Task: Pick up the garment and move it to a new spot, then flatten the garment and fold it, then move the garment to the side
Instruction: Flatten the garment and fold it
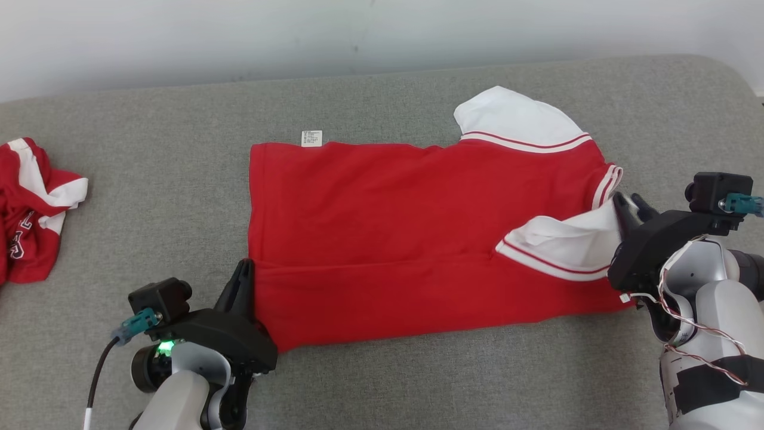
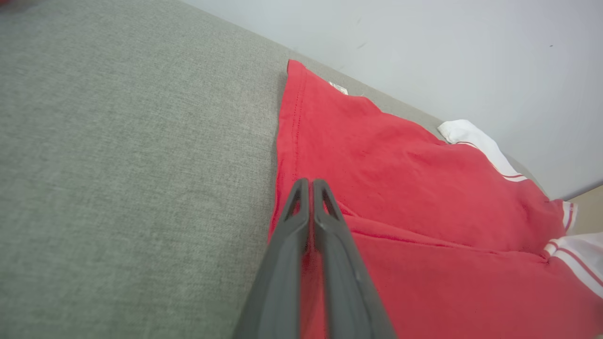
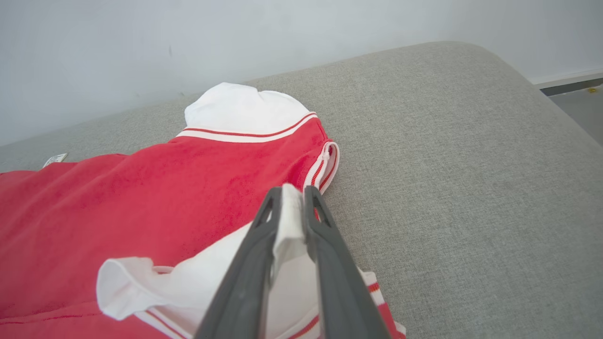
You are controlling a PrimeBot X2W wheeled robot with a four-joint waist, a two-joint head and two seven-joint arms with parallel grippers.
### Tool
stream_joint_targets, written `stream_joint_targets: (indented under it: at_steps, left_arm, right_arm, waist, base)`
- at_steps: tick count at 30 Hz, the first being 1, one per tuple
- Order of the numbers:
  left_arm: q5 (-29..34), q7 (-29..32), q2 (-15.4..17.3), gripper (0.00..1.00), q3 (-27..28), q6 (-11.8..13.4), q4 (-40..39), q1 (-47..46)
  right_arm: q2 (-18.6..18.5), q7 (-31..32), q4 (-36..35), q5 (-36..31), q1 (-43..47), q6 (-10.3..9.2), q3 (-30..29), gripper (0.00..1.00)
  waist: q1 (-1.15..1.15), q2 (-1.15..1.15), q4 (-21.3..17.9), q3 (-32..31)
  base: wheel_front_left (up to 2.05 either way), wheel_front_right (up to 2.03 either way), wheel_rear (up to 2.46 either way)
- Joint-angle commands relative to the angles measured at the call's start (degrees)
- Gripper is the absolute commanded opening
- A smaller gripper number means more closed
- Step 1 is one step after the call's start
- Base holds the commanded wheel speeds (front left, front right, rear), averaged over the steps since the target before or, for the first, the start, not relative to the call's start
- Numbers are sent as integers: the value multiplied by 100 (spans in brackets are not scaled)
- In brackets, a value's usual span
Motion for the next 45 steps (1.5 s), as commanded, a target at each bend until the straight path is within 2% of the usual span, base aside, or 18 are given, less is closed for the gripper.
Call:
stream_joint_targets:
  at_steps: [1, 6, 9, 14, 20, 29, 35, 40, 41, 42, 43, 44, 45]
  left_arm:
    - [74, -86, -1, 100, -18, -37, 54, -84]
    - [163, -233, 25, 100, -69, -72, 186, -19]
    - [254, -313, 107, 100, -139, -64, 189, 161]
    - [609, -411, 289, 100, -335, 75, 54, 498]
    - [966, -308, 447, 100, -683, 280, -76, 893]
    - [1200, -86, 452, 100, -873, 590, -110, 814]
    - [1208, 110, 437, 100, -962, 636, -42, 754]
    - [1094, 387, 367, 100, -1087, 544, 73, 837]
    - [1061, 449, 358, 91, -1106, 510, 102, 860]
    - [1048, 506, 352, 37, -1128, 505, 134, 875]
    - [1025, 536, 348, 0, -1145, 476, 155, 883]
    - [993, 570, 341, 0, -1156, 449, 174, 892]
    - [986, 587, 338, 0, -1167, 444, 182, 902]
  right_arm:
    - [21, -138, 56, 19, -79, -13, -2, 100]
    - [75, -498, 81, 263, -88, -13, 52, 100]
    - [-43, -525, 48, 351, 89, -13, 82, 100]
    - [-190, -227, -7, 266, 485, -13, -45, 100]
    - [-192, 73, -47, 57, 937, -13, -343, 100]
    - [-59, 170, 357, -275, 740, -13, -548, 100]
    - [-44, 418, 764, -418, 594, -13, -496, 100]
    - [-41, 736, 1114, -449, 687, -13, -478, 100]
    - [-25, 767, 1132, -414, 712, -13, -482, 100]
    - [-12, 796, 1143, -384, 721, -13, -490, 83]
    - [-1, 815, 1137, -370, 729, -13, -477, 64]
    - [12, 788, 1112, -326, 734, -13, -453, 0]
    - [18, 757, 1092, -282, 744, -13, -439, 0]
  waist:
    - [-1, -1, 8, -12]
    - [-1, -1, 9, -145]
    - [-1, -1, -2, -238]
    - [-1, -1, -18, -345]
    - [-1, -1, -38, -342]
    - [-1, -1, -17, -30]
    - [-1, -1, 62, 112]
    - [-1, -1, 116, 133]
    - [-1, -1, 118, 131]
    - [-1, -1, 117, 129]
    - [-1, -1, 115, 125]
    - [-1, -1, 112, 118]
    - [-1, -1, 108, 109]
  base:
    - [0, 0, 0]
    - [0, 0, 0]
    - [0, 0, 0]
    - [0, 0, 0]
    - [0, 0, 0]
    - [0, 0, 0]
    - [0, 0, 0]
    - [0, 0, 0]
    - [0, 0, 0]
    - [0, 0, 0]
    - [0, 0, 0]
    - [0, 0, 0]
    - [0, 0, 0]
